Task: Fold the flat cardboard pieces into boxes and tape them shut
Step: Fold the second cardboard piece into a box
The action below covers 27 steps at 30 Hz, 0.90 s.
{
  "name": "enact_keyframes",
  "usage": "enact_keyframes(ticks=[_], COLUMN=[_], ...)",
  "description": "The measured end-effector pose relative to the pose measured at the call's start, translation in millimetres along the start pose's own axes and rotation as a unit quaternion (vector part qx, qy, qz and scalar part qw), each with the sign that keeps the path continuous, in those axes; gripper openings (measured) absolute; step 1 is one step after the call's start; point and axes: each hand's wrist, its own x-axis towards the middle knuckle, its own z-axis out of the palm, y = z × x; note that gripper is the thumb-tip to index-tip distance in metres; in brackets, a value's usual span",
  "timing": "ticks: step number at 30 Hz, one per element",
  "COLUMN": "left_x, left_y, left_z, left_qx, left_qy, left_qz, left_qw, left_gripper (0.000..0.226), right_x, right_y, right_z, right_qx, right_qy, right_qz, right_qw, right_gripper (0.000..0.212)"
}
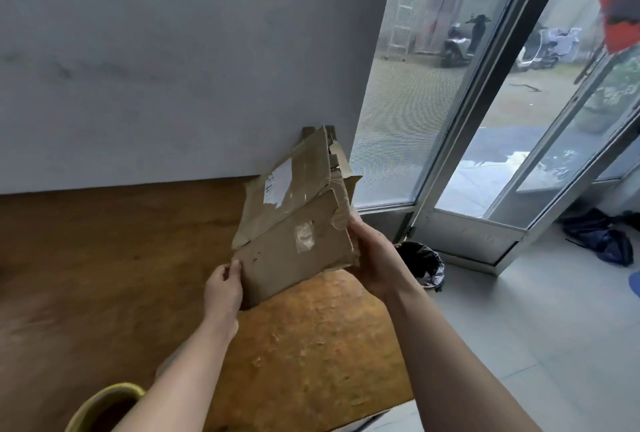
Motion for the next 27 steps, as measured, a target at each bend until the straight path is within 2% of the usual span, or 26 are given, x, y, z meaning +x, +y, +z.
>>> enact_keyframes(ticks=[2,7,10,13,17,20,23,25,27], left_x=[-10,-44,-64,-82,-102,-114,-125,-127,-124], left_y=[-6,-23,-26,-23,-7,16,47,64,73], left_z=[8,33,50,59,62,66,72,75,77], left_qx=[0.01,0.083,0.131,0.181,0.201,0.153,0.105,0.139,0.243], left_qy=[0.023,0.012,-0.016,-0.026,-0.023,0.015,0.019,0.012,0.029], left_qz=[-0.002,-0.068,-0.09,-0.118,-0.098,-0.031,0.01,0.023,0.038], left_qw=[1.0,0.994,0.987,0.976,0.974,0.988,0.994,0.99,0.969], left_gripper=[0.028,0.04,0.039,0.047,0.064,0.065,0.085,0.089,0.071], right_x=[3,5,1,-7,-13,-16,-18,-20,-19], right_y=[-7,-26,-28,-27,-27,-20,-19,-22,-25], right_z=[-8,-26,-35,-44,-51,-49,-45,-43,-40], right_qx=[-0.049,-0.206,-0.288,-0.398,-0.482,-0.531,-0.556,-0.579,-0.6], right_qy=[0.011,0.046,0.058,0.065,0.029,0.005,0.001,-0.019,-0.028], right_qz=[-0.005,-0.022,-0.055,-0.089,-0.121,-0.134,-0.156,-0.155,-0.143], right_qw=[0.999,0.977,0.954,0.911,0.867,0.837,0.816,0.8,0.787], right_gripper=[0.016,0.007,0.012,0.02,0.025,0.025,0.026,0.027,0.026])
